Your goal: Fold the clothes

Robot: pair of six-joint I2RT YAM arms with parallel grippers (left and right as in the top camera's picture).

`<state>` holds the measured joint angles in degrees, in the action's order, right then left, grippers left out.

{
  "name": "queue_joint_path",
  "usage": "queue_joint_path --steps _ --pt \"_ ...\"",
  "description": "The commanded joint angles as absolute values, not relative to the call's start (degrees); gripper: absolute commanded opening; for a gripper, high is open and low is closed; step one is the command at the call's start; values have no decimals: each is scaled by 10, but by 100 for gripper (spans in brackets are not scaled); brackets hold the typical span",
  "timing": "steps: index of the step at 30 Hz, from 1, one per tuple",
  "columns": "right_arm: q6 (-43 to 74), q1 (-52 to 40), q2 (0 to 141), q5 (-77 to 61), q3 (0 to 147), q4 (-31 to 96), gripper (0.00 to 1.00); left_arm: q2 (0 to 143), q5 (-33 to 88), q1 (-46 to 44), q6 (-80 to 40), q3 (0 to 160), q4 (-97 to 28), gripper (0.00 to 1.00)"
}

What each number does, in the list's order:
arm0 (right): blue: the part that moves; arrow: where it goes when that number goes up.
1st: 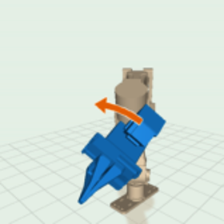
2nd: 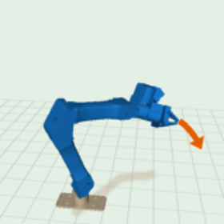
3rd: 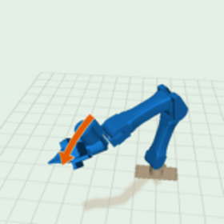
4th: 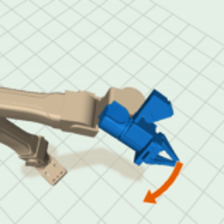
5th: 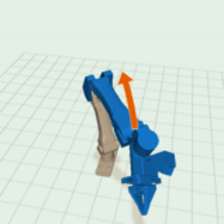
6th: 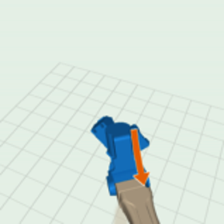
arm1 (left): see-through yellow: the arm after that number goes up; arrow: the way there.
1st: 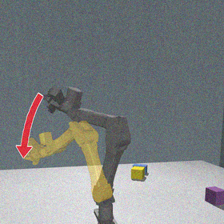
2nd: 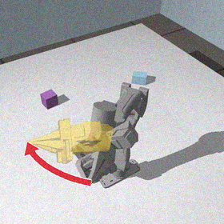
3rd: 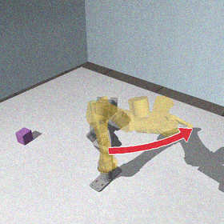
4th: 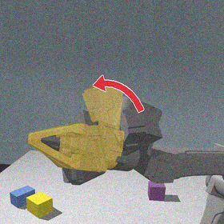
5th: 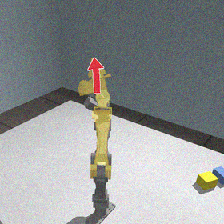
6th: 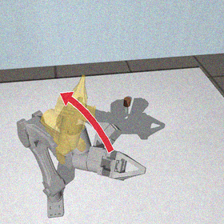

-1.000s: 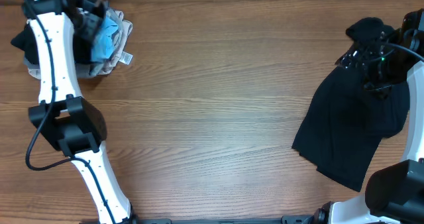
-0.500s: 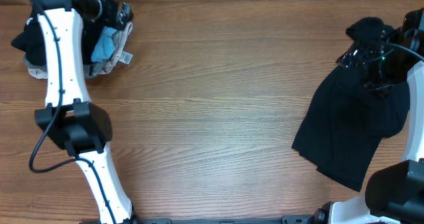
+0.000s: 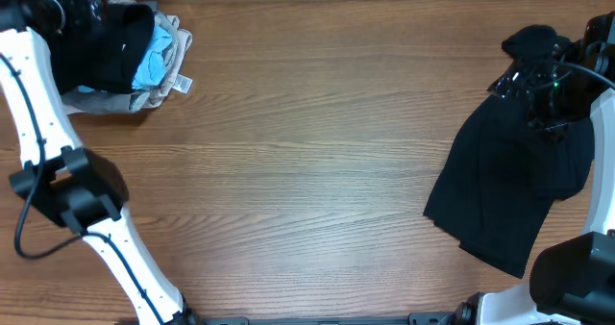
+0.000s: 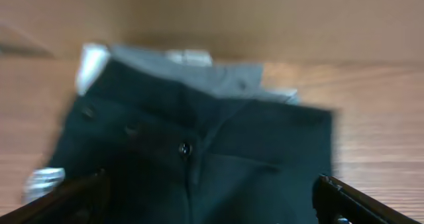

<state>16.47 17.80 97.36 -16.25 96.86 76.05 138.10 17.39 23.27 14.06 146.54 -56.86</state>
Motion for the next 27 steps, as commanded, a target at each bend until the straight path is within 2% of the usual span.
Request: queue_joint_path --steps 1,8,13,17,21,27 --pt "162 177 972 -158 975 758 98 1478 176 232 130 1470 -569 100" --pt "163 177 972 -159 975 758 98 1591 218 213 131 1470 -578 100" --pt "162 177 972 -159 975 765 98 1572 224 194 141 1473 -576 100" --pt "162 177 972 -159 975 768 98 1508 218 190 144 1480 -581 100" --pt "162 177 972 -159 975 766 99 1380 166 191 143 1480 -594 100" --pt "117 177 969 -159 988 740 100 1219 152 190 119 1480 -690 100"
